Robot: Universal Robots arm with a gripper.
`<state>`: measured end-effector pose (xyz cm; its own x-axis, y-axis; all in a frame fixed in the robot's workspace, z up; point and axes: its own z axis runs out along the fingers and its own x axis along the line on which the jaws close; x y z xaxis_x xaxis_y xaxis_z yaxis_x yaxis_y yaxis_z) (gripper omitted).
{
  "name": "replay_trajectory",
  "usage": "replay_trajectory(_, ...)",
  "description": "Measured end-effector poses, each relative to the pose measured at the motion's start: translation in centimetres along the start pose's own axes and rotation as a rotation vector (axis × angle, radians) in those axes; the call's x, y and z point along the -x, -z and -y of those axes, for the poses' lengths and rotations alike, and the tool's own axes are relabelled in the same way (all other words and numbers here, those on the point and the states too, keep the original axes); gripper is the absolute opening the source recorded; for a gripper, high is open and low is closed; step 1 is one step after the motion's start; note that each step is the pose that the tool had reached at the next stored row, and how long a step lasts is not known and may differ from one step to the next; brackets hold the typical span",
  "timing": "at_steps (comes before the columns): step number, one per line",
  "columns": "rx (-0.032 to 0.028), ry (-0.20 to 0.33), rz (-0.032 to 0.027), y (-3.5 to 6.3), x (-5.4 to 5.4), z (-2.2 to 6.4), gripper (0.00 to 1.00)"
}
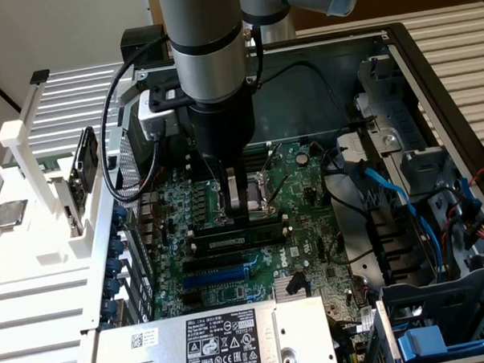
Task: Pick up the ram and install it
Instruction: 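Press down the ram until it locks into place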
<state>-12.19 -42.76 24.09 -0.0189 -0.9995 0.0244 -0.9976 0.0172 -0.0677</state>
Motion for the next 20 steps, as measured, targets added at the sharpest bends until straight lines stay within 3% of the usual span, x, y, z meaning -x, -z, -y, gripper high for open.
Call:
replay_trajectory(3,0.0000,0.000,0.0001,0.79,-0.02,0.05,0.11)
replay_trajectory(9,0.0000,-0.002,0.0000,0.83,-0.02,0.05,0.11)
replay_trajectory(16,0.0023,-0.092,0.0035,0.83,-0.02,0.05,0.11)
replay_trajectory(20,0.0046,-0.204,-0.0038,0.83,-0.02,0.05,0.11)
